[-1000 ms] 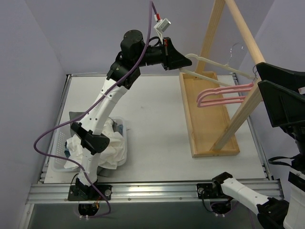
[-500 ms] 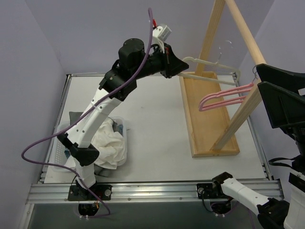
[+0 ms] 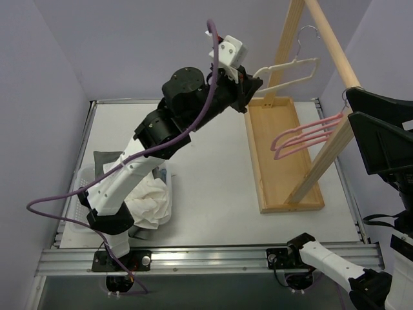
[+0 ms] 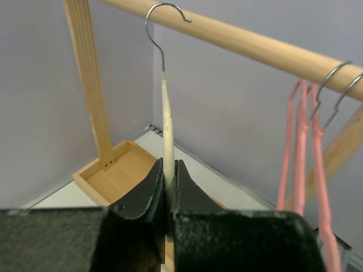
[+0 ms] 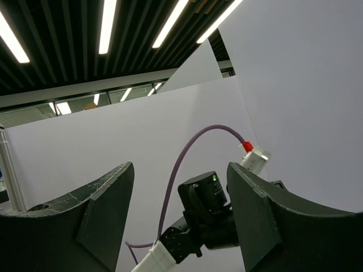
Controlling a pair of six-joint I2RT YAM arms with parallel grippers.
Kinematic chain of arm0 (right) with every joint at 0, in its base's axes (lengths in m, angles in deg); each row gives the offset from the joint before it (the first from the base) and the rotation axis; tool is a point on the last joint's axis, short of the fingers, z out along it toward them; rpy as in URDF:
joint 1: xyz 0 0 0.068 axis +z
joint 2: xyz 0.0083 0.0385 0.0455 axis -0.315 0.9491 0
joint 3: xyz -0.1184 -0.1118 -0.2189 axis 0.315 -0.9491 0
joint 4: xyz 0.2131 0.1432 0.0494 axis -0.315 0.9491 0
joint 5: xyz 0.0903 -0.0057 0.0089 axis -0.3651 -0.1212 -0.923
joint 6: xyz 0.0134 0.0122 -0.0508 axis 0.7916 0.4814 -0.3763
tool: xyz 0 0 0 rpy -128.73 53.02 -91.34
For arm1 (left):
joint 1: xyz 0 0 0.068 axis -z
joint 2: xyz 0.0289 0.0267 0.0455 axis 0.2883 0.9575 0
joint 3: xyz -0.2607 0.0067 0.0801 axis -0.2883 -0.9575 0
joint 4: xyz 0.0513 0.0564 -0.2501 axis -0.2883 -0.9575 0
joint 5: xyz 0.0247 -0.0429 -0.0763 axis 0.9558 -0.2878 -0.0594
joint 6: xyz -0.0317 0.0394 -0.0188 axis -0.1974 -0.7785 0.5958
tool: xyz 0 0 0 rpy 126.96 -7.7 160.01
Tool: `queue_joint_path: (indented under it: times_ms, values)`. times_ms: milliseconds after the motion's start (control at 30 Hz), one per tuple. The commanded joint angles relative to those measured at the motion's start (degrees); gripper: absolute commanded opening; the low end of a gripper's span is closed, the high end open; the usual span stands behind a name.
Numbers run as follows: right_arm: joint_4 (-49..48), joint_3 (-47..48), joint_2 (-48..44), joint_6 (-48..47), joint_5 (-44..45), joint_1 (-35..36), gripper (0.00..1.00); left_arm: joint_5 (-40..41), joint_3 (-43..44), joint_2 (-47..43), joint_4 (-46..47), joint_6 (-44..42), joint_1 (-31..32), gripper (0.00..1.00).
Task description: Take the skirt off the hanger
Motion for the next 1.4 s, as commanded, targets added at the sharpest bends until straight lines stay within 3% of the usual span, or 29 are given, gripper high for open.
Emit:
queue_joint_path:
  times_ms: [0, 67, 433, 633, 967, 1367]
  values:
    - [-3.15, 1.14, -0.63, -0.1, 0.38, 0.68, 0.62, 12.71, -0.85, 1.42, 4.2, -8.26, 5.27, 0.02]
    - [-2.97, 1.31, -0.63, -0.19, 0.38, 0.76, 0.62, 18.17, -1.04, 2.3, 7.02, -11.69, 7.22, 0.02]
    - [-0.86, 2.02, -1.33, -2.04, 2.05, 2.34, 0.62, 26.7, -0.33, 4.24, 10.72, -17.06, 11.36, 0.02]
    - [-1.12, 1.58, -1.59, -2.13, 2.75, 3.14, 0.62, 27.76, -0.24, 3.62, 11.5, -18.03, 11.79, 0.02]
    - [-1.3, 1.05, -1.94, -2.12, 3.1, 3.49, 0.62, 34.0, 2.3, 7.4, 21.17, -30.77, 17.42, 0.02]
    - [-0.86, 1.23, -2.21, -2.74, 4.07, 5.07, 0.62, 35.41, 8.54, 13.37, 21.53, -34.99, 19.79, 0.02]
